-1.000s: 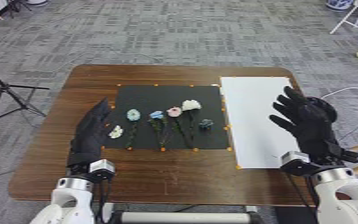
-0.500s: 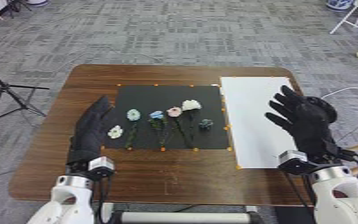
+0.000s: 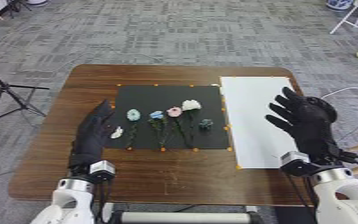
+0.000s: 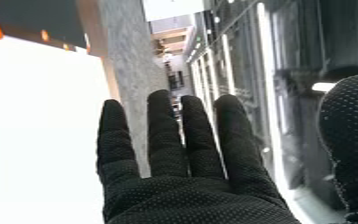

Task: Arrange flowers

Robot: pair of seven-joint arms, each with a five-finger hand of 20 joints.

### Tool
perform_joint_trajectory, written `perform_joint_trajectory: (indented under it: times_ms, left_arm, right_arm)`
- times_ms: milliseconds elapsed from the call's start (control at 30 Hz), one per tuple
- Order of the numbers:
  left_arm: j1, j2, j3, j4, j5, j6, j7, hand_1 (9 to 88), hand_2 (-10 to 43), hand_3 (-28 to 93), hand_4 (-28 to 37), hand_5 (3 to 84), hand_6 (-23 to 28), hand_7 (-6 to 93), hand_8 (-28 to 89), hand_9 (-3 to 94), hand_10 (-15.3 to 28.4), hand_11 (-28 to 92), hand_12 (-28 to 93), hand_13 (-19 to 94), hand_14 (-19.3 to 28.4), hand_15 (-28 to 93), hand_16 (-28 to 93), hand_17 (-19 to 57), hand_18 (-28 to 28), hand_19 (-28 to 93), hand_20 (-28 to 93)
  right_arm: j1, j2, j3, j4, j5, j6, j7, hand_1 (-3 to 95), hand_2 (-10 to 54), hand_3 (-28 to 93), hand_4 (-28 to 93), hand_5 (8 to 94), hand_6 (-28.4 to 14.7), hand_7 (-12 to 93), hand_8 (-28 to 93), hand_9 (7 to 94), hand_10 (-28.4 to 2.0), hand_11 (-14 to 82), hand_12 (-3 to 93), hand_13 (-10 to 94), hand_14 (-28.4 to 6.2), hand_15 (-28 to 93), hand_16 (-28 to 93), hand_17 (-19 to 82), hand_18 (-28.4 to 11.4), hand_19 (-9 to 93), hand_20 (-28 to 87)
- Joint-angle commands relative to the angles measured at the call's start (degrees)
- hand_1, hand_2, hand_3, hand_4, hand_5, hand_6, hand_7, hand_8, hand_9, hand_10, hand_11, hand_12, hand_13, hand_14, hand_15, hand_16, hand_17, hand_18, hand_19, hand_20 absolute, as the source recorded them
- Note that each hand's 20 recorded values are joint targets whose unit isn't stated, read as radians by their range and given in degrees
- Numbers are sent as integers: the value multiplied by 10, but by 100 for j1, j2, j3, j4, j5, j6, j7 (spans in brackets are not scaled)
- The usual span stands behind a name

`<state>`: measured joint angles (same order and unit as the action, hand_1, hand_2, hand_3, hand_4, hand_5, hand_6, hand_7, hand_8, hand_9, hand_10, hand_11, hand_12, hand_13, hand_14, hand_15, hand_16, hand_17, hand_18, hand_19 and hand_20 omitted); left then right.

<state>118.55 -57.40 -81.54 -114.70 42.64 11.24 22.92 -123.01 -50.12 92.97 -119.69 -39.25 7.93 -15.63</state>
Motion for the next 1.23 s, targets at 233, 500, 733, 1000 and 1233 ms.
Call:
perform_joint_trajectory:
  times_ms: [233, 500, 733, 1000, 1233]
  left_arm:
    - [85, -69, -8, -74, -236, 132, 117, 297, -74, 649, -254, 258, 28, 169, -82, 165, 101, 163, 190, 122, 117, 183, 63, -99, 168, 335, 115]
    - [58, 119, -59, -102, -171, 99, 133, 291, -66, 654, -259, 268, 30, 165, -81, 173, 104, 163, 186, 124, 120, 184, 60, -100, 170, 338, 114]
    - [137, 42, -166, -83, 120, -33, -120, 300, -71, 648, -257, 214, 15, 174, -80, 149, 94, 155, 189, 114, 118, 162, 58, -106, 176, 335, 109]
    - [141, 142, -141, -78, 14, -73, -56, 310, -77, 641, -251, 200, 14, 189, -88, 138, 90, 148, 207, 112, 117, 150, 72, -112, 184, 340, 106]
    - [-138, 78, 73, 51, 65, -205, -4, 312, -74, 640, -249, 222, 20, 185, -88, 146, 94, 151, 209, 113, 119, 145, 68, -103, 177, 336, 101]
  right_arm:
    - [217, -74, -90, 5, 172, -330, -102, 169, -32, 831, -228, 307, -31, 104, -80, 285, -102, 9, 192, 214, -101, 17, 301, 21, -189, 289, 160]
    - [82, -12, 165, -28, 60, -341, -62, 168, -32, 830, -229, 328, -30, 98, -80, 292, -97, 8, 187, 168, -84, -60, 344, -14, -158, 241, 142]
    - [66, 14, 240, -56, -410, -355, 56, 161, -32, 825, -226, 213, -30, 61, -65, 228, -122, -27, 165, 150, -153, -113, 312, -45, -179, 271, 112]
    - [108, -37, 142, -28, -232, -502, 11, 161, -36, 821, -226, 218, -35, 66, -64, 217, -125, -20, 164, 151, -135, -72, 285, -24, -195, 299, 118]
    - [223, 128, 97, 26, 63, -423, 26, 166, -34, 824, -226, 278, -45, 94, -68, 251, -135, -4, 197, 197, -116, -28, 364, 3, -195, 338, 160]
